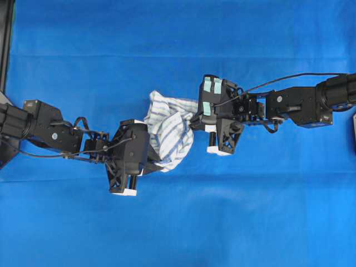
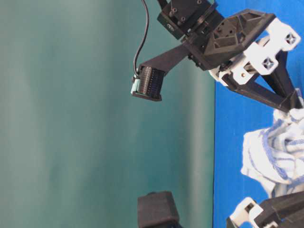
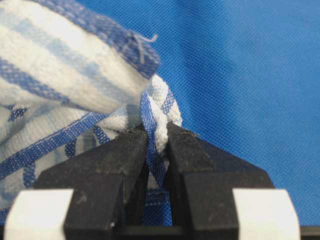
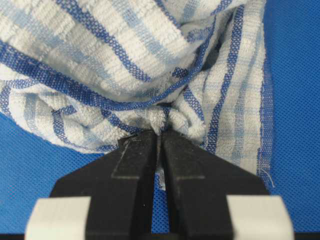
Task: Lift the towel with both arms.
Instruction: 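Lift the towel with both grippers and pull it apart upward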
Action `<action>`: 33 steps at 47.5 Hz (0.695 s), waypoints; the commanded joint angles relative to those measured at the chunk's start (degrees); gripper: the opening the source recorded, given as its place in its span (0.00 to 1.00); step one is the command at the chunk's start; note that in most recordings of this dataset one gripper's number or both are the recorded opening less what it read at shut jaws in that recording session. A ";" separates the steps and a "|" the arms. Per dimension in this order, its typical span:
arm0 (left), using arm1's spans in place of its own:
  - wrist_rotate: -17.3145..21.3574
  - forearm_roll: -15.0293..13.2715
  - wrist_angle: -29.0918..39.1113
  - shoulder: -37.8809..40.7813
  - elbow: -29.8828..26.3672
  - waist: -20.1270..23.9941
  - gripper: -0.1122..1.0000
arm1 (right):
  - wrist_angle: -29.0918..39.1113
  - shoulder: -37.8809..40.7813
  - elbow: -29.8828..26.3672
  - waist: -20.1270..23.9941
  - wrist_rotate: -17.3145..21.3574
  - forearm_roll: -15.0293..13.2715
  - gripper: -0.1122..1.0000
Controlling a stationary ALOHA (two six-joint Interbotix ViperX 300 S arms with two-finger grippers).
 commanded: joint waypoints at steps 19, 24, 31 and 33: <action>0.35 -0.18 10.63 -19.42 -3.96 2.55 0.15 | 10.55 -17.23 -0.79 -0.18 0.62 0.18 0.15; 0.35 -0.18 13.27 -23.91 -4.48 3.60 0.15 | 14.15 -22.94 -0.88 -0.18 0.53 0.00 0.15; 0.79 -0.09 15.82 -29.00 -5.71 5.45 0.15 | 19.95 -31.55 -1.23 -0.18 0.18 -0.35 0.15; 1.14 0.00 16.70 -30.32 -6.50 5.98 0.15 | 21.27 -33.93 -1.49 -0.26 0.18 -0.53 0.15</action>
